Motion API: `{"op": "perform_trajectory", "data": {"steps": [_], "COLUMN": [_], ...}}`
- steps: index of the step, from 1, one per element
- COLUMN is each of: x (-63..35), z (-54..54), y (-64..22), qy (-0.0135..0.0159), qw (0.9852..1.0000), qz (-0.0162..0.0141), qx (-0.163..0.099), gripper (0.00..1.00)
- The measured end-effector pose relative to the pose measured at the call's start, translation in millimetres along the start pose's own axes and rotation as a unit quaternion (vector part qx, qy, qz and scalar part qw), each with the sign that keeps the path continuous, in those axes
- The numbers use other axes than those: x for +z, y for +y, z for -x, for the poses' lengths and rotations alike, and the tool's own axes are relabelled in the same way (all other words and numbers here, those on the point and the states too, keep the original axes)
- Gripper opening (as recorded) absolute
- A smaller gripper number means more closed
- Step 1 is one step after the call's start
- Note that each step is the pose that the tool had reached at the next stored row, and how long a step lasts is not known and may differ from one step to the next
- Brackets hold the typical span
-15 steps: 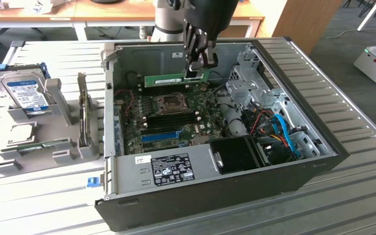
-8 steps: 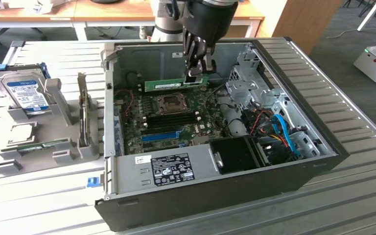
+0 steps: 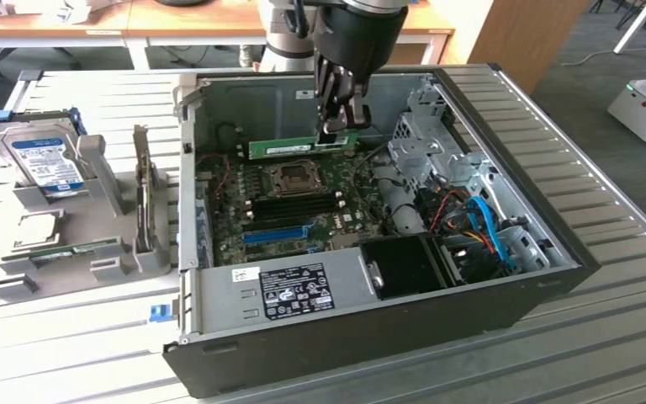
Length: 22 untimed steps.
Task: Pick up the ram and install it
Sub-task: 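Pick up the ram and move it above insertion slot, then insert the ram into the slot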
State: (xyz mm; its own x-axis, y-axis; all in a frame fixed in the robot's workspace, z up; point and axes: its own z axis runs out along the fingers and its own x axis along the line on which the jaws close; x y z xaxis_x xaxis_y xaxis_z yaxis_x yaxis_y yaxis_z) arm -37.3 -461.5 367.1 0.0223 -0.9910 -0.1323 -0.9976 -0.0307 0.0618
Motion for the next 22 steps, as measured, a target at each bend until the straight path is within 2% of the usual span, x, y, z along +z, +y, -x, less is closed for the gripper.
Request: {"op": "perform_trajectory", "data": {"steps": [14,22], "x": [6.2,6.5], "z": [21.7,22.6], "y": [-0.8,-0.8], "qy": [0.0001,0.0001], "qw": [1.0,1.0], "qz": [0.0001,0.0001], "qx": [0.0,0.0], "gripper": [0.12,0.12]}}
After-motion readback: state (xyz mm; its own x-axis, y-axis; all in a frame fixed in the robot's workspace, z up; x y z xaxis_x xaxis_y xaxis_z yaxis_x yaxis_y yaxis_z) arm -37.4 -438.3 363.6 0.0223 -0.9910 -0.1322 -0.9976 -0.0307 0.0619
